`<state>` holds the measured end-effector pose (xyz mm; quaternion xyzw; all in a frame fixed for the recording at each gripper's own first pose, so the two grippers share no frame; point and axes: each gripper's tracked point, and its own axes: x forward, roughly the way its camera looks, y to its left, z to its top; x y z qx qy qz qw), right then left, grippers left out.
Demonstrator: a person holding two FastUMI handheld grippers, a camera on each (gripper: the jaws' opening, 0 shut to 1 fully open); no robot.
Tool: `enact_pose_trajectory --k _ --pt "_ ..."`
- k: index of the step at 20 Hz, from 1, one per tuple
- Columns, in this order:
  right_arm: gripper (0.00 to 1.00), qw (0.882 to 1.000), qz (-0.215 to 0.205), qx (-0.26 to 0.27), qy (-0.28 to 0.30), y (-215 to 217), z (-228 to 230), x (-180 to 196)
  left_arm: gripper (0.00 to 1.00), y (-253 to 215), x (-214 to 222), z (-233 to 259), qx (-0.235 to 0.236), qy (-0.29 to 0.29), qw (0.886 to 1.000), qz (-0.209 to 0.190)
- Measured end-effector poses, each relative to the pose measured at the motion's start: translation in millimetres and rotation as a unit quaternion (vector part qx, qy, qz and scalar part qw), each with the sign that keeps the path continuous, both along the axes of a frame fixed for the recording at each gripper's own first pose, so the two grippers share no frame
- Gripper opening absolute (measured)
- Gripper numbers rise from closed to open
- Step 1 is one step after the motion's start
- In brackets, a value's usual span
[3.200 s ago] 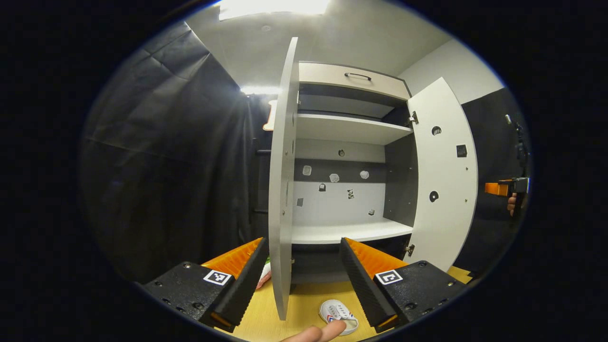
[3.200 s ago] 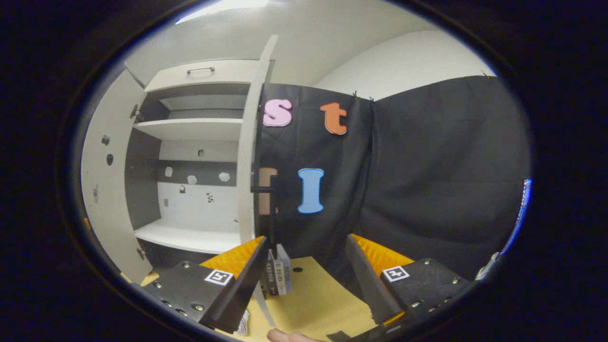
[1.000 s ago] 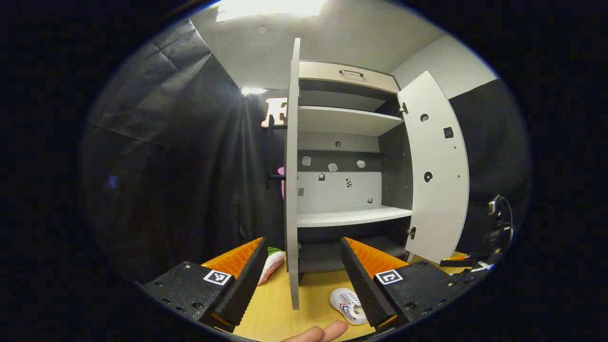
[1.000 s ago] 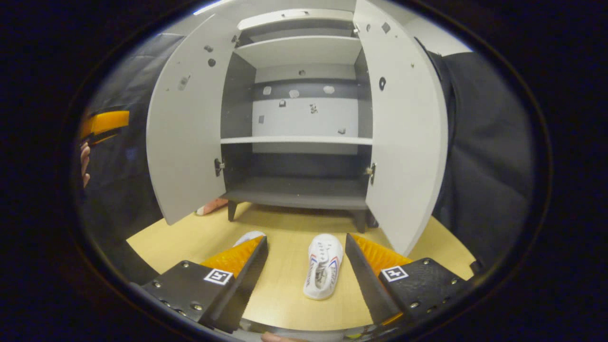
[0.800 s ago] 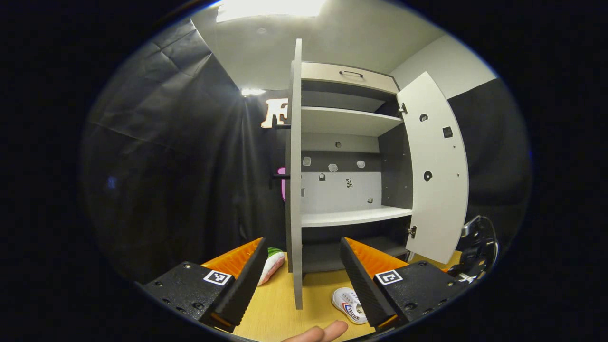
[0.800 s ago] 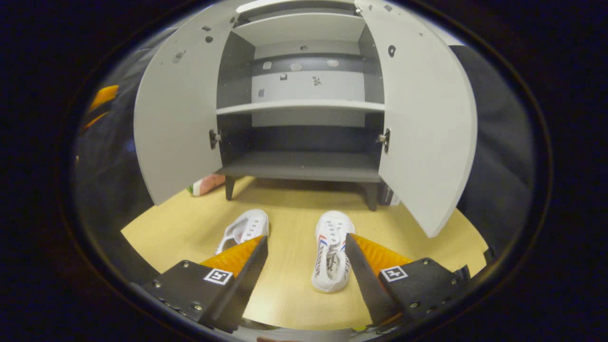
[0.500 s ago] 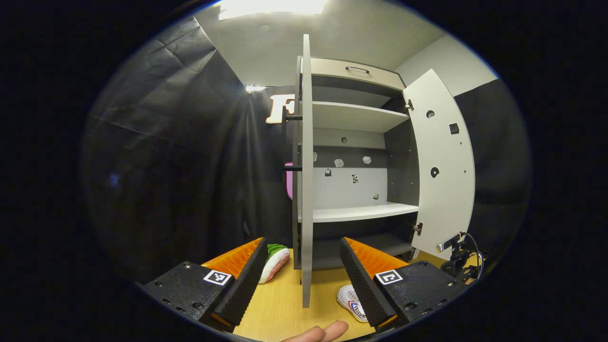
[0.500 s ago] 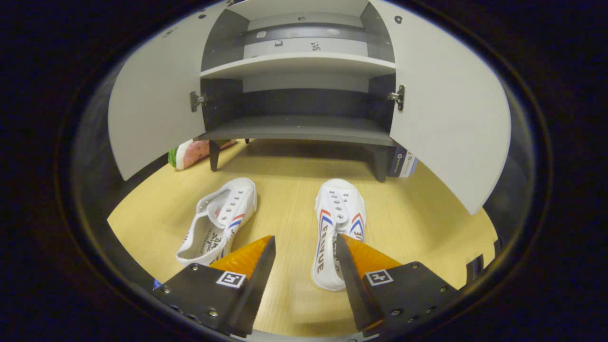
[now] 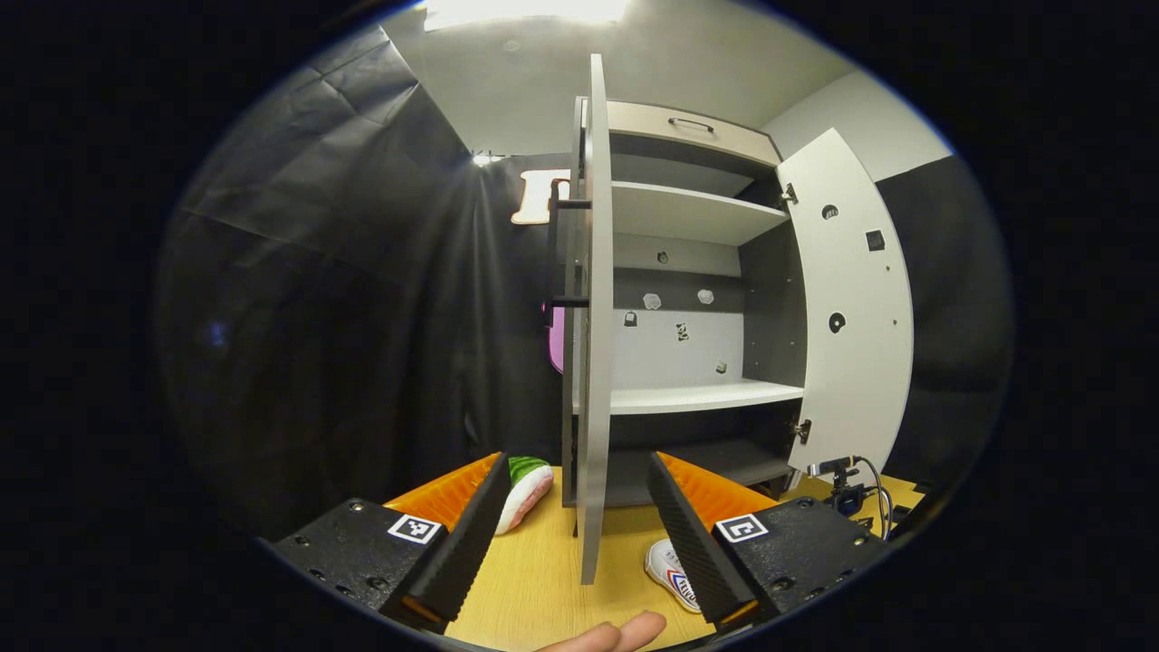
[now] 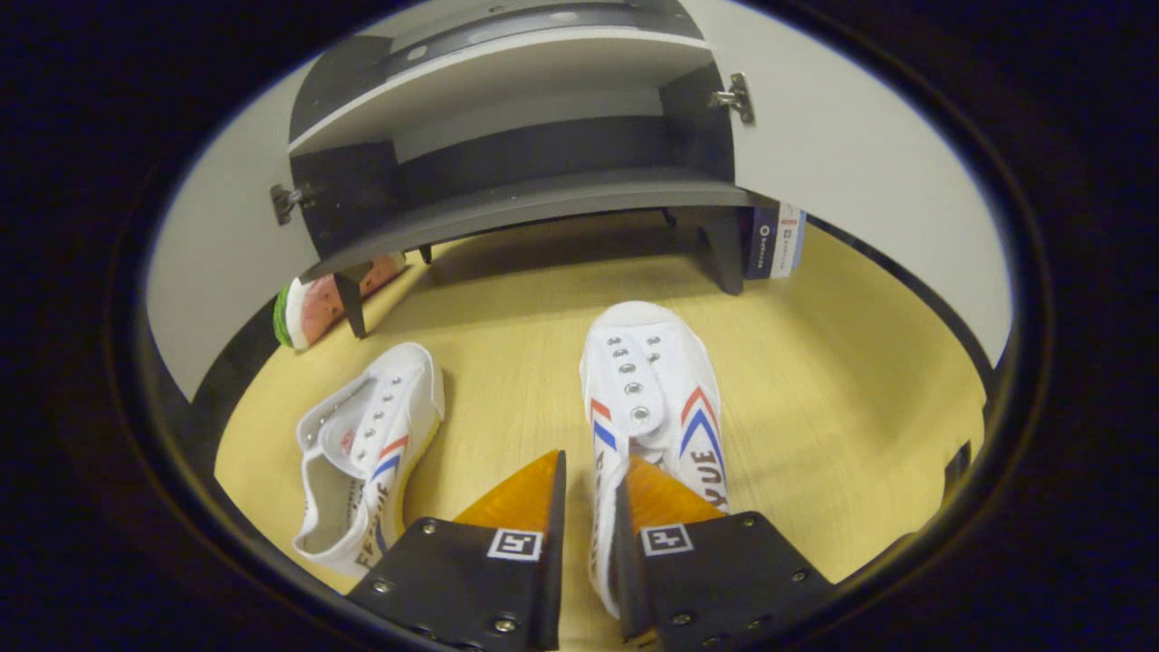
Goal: Grab one shoe with the right hand and put it into the shoe cabinet, grab the other shoe with the left hand and put it into the shoe cabinet; then close the right door with the right hand and the left door with the left hand.
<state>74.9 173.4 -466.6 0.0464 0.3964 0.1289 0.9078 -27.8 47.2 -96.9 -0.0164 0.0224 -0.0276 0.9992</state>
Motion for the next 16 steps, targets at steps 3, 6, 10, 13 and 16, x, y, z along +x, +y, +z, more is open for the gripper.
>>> enact_pose_trajectory --k 3,6,10,13,16 --pt "0.25 1.0 -0.004 -0.011 -0.005 -9.9 -9.7 10.1 0.94 1.9 -0.8 -0.1 0.001 -0.001 1.0 0.001" --pt "0.06 1.0 -0.011 0.009 -0.01 -8.2 -14.5 13.8 0.94 0.7 -0.6 0.2 -0.003 -0.001 1.0 0.001" --pt "0.01 0.999 0.004 0.015 -0.048 -7.8 6.8 11.5 0.94 -1.0 -4.6 -0.2 0.002 0.003 1.0 -0.002" --pt "0.01 0.996 0.02 0.031 -0.08 -7.6 24.2 5.2 0.94 0.7 -5.4 0.8 0.002 0.001 1.0 0.0" --pt "0.01 0.993 0.018 0.057 -0.099 -9.8 45.4 -1.6 0.94 2.3 -5.7 -0.9 0.0 0.003 1.0 0.001"
